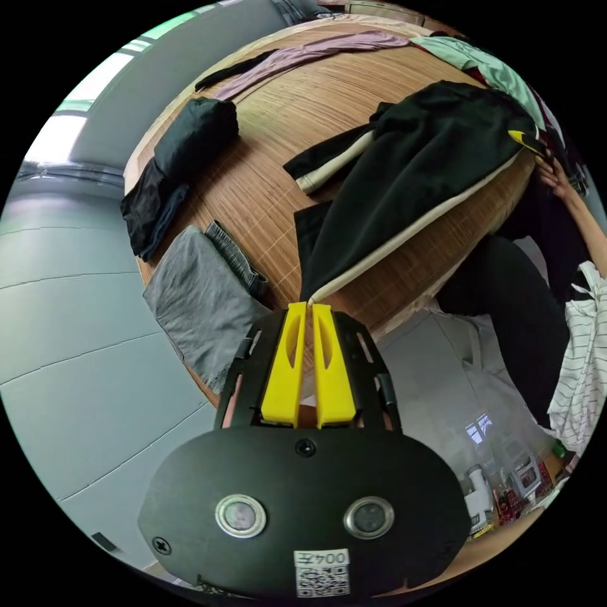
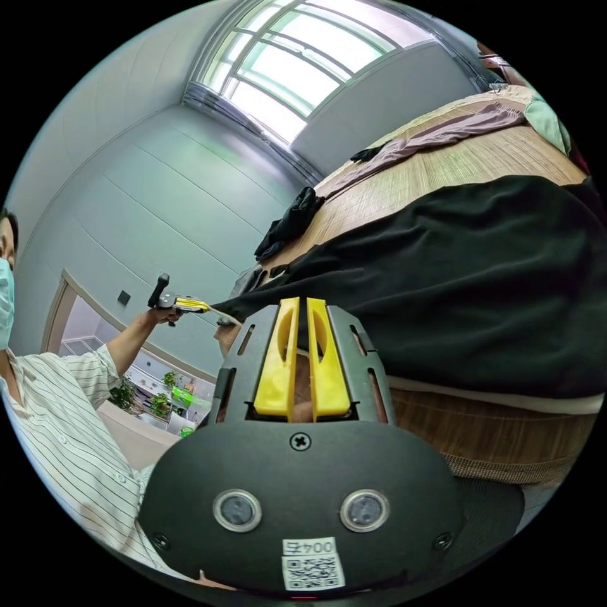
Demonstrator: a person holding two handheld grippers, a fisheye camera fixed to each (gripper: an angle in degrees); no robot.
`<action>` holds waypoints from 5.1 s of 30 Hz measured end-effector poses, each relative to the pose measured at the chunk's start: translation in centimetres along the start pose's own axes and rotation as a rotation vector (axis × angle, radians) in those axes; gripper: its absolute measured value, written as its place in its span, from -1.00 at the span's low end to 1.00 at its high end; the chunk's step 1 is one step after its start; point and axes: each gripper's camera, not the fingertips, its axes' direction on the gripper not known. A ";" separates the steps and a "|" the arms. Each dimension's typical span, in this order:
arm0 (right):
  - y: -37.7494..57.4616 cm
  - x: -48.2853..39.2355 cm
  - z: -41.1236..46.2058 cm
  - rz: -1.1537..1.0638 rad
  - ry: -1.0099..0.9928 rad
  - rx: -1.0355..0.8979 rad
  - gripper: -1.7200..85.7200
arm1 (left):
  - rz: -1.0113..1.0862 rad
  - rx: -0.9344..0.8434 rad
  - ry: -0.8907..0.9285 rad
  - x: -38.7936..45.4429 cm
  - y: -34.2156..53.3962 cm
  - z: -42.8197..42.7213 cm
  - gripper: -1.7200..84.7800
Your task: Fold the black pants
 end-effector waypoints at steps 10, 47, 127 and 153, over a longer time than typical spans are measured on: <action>-0.5 -2.9 3.3 -0.078 0.058 -0.090 -0.73 | -0.267 0.203 0.115 -0.4 2.3 2.7 -0.93; -20.6 4.7 -17.3 0.093 0.974 -0.144 -0.65 | -0.234 0.190 -0.072 6.5 -12.8 2.3 -0.78; 5.1 -1.0 2.7 -0.155 -0.097 -0.335 -0.97 | -0.708 0.393 0.520 -11.4 15.4 21.7 -0.96; 5.3 -6.6 14.8 -0.269 0.159 -0.567 -0.96 | -0.528 0.045 0.026 -8.1 -5.8 18.6 -0.95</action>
